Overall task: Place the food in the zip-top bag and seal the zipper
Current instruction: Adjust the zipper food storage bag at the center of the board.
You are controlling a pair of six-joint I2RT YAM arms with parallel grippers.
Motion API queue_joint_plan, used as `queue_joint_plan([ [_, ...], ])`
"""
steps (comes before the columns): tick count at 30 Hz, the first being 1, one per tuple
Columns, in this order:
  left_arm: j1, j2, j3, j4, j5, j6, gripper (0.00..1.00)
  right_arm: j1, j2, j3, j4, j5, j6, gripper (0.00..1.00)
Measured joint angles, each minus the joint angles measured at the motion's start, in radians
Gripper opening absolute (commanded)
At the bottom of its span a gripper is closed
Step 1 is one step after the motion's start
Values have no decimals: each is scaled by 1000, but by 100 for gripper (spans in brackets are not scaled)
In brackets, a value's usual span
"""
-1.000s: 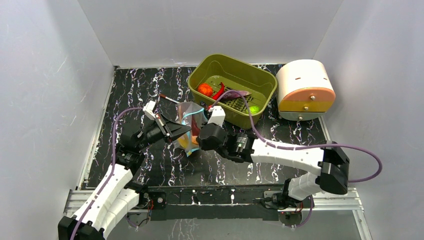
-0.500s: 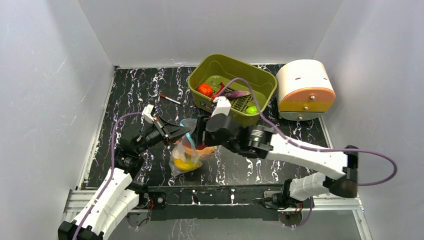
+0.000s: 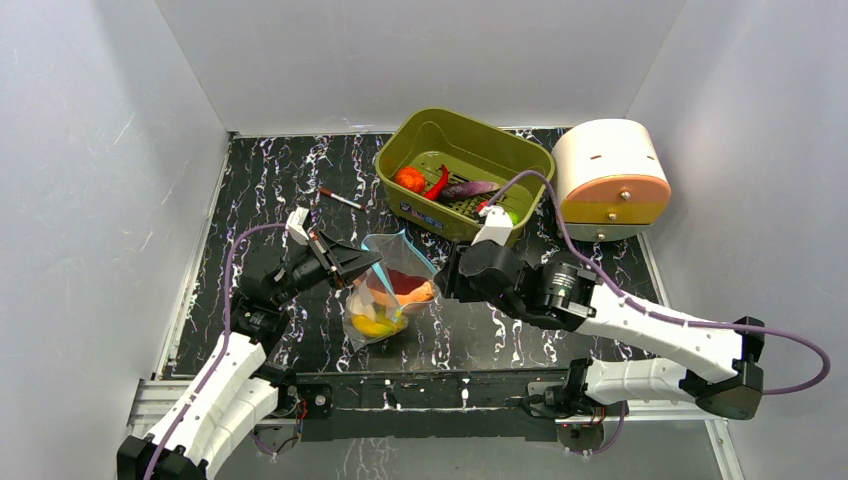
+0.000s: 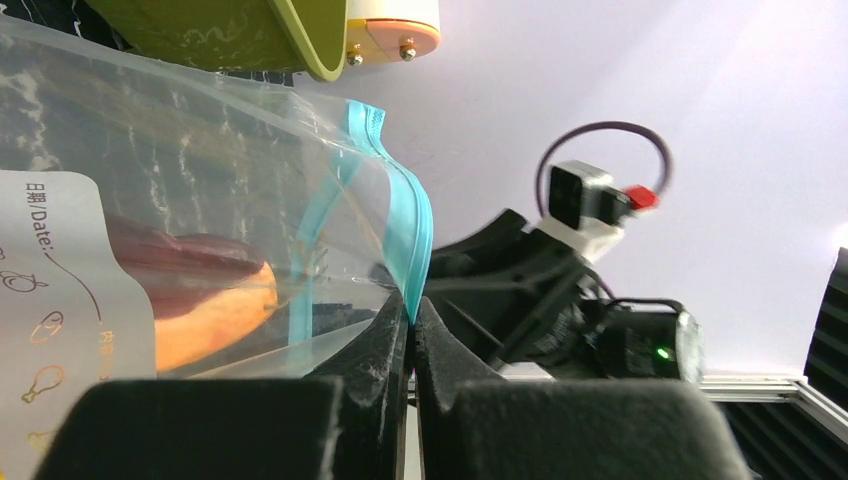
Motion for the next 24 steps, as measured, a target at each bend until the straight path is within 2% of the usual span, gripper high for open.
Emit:
queue_joint_plan([
  [3, 0, 2, 0, 3, 2, -1, 0, -84, -4, -85, 22, -63, 1, 25],
  [8, 0, 2, 0, 3, 3, -1, 0, -242, -24, -182, 88, -184, -14, 25],
  [15, 0, 2, 0, 4, 3, -1, 0, -246, -25, -219, 206, -301, -20, 25],
  [24, 0, 3, 0, 8, 7, 0, 0, -246, 56, -261, 307, -351, -21, 17],
])
